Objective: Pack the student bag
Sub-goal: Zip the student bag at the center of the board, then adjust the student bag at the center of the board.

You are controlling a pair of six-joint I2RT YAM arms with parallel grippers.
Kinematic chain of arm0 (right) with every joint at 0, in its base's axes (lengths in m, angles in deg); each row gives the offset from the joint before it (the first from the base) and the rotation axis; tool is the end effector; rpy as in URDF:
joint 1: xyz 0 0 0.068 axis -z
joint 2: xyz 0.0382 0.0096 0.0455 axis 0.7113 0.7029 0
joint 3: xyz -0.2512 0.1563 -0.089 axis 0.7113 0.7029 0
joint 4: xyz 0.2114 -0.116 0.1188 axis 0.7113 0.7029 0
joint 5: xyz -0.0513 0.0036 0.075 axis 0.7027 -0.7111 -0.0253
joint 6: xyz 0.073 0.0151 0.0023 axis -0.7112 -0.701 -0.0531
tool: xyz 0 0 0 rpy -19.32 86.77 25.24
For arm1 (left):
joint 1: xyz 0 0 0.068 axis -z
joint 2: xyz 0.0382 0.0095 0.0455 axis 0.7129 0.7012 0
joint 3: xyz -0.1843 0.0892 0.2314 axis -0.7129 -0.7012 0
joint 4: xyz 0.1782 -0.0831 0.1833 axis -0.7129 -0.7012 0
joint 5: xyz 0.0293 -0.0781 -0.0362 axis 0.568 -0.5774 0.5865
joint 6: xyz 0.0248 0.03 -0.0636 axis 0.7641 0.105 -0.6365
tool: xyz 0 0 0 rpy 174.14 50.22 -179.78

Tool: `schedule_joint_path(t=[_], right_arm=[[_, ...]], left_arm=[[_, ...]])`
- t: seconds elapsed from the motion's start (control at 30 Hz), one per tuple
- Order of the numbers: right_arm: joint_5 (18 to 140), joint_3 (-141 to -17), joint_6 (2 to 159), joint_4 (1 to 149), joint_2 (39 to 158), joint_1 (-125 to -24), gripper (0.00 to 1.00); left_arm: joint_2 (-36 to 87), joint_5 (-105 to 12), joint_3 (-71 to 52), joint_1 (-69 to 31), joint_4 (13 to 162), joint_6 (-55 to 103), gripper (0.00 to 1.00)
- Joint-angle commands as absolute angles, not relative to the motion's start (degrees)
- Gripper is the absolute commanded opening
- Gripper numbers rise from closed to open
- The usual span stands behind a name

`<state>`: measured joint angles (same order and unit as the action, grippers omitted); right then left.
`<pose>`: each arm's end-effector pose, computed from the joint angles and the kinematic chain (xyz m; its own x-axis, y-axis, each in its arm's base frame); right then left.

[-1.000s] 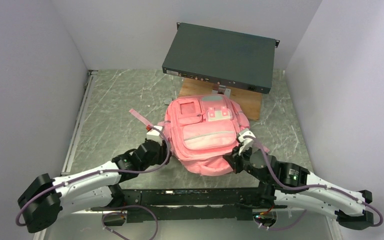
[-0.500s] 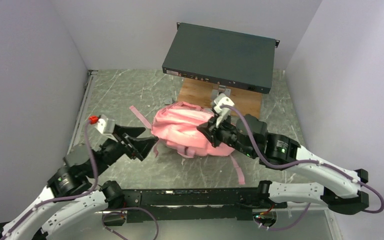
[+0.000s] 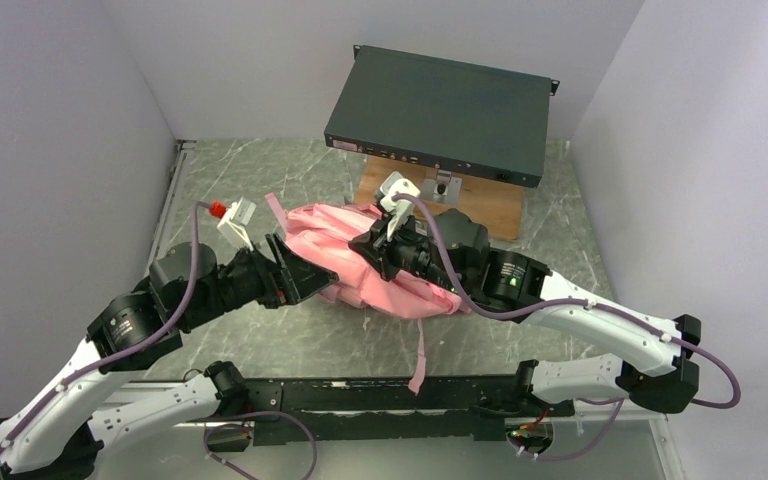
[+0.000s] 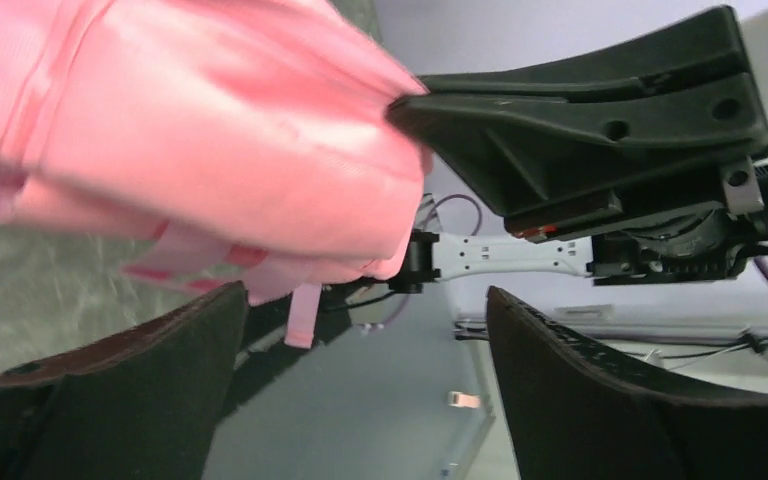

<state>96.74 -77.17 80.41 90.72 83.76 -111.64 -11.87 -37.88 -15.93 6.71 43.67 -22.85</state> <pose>0.1214 0.2499 0.4607 -0.1634 -0.0706 -0.9840 -0.8210 0.5628 0.0959 0.0693 -0.0888 0.4359 -0.7508 -0.4231 -0.5073 0.2805 0.4911 -0.8247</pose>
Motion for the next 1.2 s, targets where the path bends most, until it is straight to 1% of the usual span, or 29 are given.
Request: schedule_joint_path(t=[0.0,0.2,0.33,0.37,0.43,0.5,0.53,0.57,0.67,0.7,0.77,0.87,0.9,0.97,1.07,1.17], right_arm=[[96.67,-78.65,80.76,74.95,82.27,-110.73,0.0],[96.41,-76.5,81.02,73.24,81.26,-110.73,0.0],[96.42,-74.75,81.23,72.52,80.28,-110.79,0.0],[96.3,-74.58,81.32,72.42,80.26,-110.78,0.0],[96.16,-74.24,81.49,72.2,80.34,-110.81,0.0],[96.11,-74.01,81.59,71.94,80.57,-110.82,0.0],[96.03,-74.04,81.68,71.98,80.69,-110.81,0.0],[95.87,-74.08,81.76,72.16,80.87,-110.82,0.0],[96.3,-74.44,82.19,73.04,80.75,-110.82,0.0],[96.76,-74.81,82.22,73.86,80.78,-110.8,0.06],[98.39,-76.65,82.12,78.12,81.24,-110.81,0.36],[102.38,-79.48,80.56,84.0,81.47,-110.71,0.74],[104.16,-79.61,80.06,85.39,80.99,-110.73,0.81],[105.7,-78.47,79.83,86.76,78.74,-110.73,0.9],[108.51,-75.2,79.75,87.86,74.71,-110.73,0.96],[111.74,-71.95,79.5,89.14,71.68,-110.66,0.99]], left_arm=[[-13.41,-37.14,-16.42,6.11,41.74,-39.75,1.0],[-5.81,-32.54,-8.61,4.32,29.86,-48.38,1.0],[0.16,-38.01,-6.71,-0.63,30.15,-47.8,1.0],[1.82,-39.09,-5.88,-1.67,28.71,-48.09,0.96],[3.45,-40.21,-5.6,-2.76,27.78,-48.99,0.77],[3.48,-40.22,-6.62,-3.26,27.46,-50.75,0.56],[3.24,-39.45,-6.9,-3.56,27.37,-50.99,0.44],[3.04,-38.5,-6.66,-3.89,26.96,-50.4,0.29],[2.89,-29.85,-2.41,-4.95,24.9,-43.14,0.02],[2.85,-26.95,-0.74,-5.23,25.22,-39.46,0.0],[3.17,-21.99,2.61,-5.77,28.93,-28.85,0.0],[4.54,-21.84,6.79,-6.67,40.68,-3.41,0.0],[5.3,-22.46,8.14,-6.95,43.43,2.53,0.0],[8.23,-23.11,13.46,-8.26,45.3,11.83,0.0],[15.71,-24.87,26.04,-12.77,43.51,21.21,0.0],[24.63,-31.74,39.04,-18.63,41.54,26.03,0.0]])
